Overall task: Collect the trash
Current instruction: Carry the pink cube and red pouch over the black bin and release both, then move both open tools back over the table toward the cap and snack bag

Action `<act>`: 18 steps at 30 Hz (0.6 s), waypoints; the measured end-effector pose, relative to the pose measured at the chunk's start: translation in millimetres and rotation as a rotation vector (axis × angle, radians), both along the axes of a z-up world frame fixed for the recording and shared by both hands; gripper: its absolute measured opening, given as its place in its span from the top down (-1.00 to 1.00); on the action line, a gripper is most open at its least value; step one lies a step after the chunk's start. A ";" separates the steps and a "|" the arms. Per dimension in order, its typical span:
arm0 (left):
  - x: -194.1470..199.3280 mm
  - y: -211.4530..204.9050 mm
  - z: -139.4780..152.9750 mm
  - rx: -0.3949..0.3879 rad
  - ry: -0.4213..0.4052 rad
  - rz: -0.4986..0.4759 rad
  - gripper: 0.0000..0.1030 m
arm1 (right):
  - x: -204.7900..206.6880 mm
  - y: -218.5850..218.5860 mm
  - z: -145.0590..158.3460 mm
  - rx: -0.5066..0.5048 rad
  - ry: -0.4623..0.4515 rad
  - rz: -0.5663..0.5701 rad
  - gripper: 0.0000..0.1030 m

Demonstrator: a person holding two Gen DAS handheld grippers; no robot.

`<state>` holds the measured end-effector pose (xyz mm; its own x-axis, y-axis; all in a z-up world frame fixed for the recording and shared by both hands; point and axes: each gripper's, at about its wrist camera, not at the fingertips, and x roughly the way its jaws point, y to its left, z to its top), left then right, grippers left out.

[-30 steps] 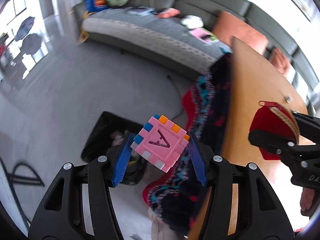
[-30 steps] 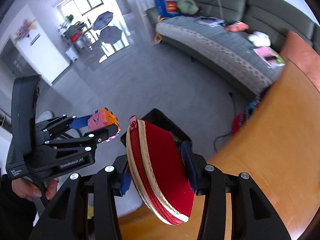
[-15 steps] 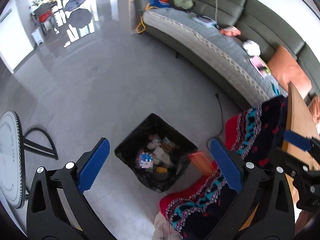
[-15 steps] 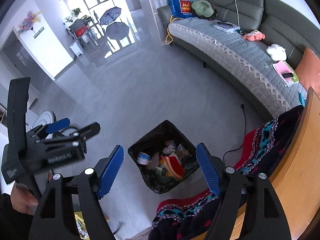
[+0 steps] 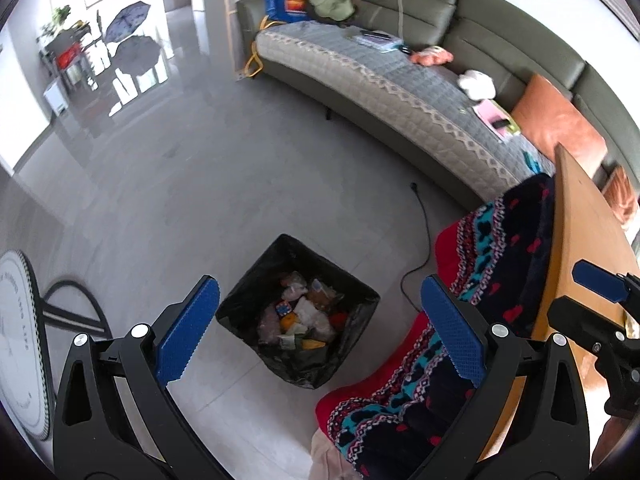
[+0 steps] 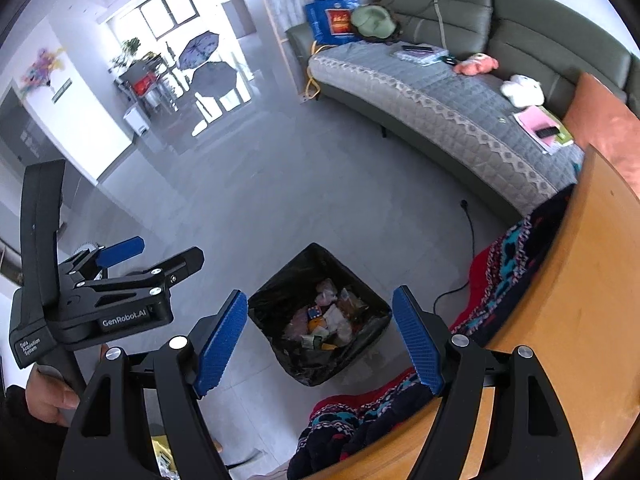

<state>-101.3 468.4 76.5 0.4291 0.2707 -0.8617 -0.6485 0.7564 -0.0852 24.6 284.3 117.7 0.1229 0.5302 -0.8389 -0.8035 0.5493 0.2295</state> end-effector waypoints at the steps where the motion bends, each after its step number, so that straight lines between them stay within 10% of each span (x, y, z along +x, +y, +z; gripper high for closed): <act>1: 3.3 -5.7 2.0 0.005 -0.002 -0.012 -0.89 | 2.5 -6.1 1.1 0.004 0.001 -0.010 -0.47; 18: 72.8 -141.8 22.2 0.029 -0.025 -0.263 -0.89 | 48.5 -152.0 8.3 0.055 0.005 -0.212 -0.47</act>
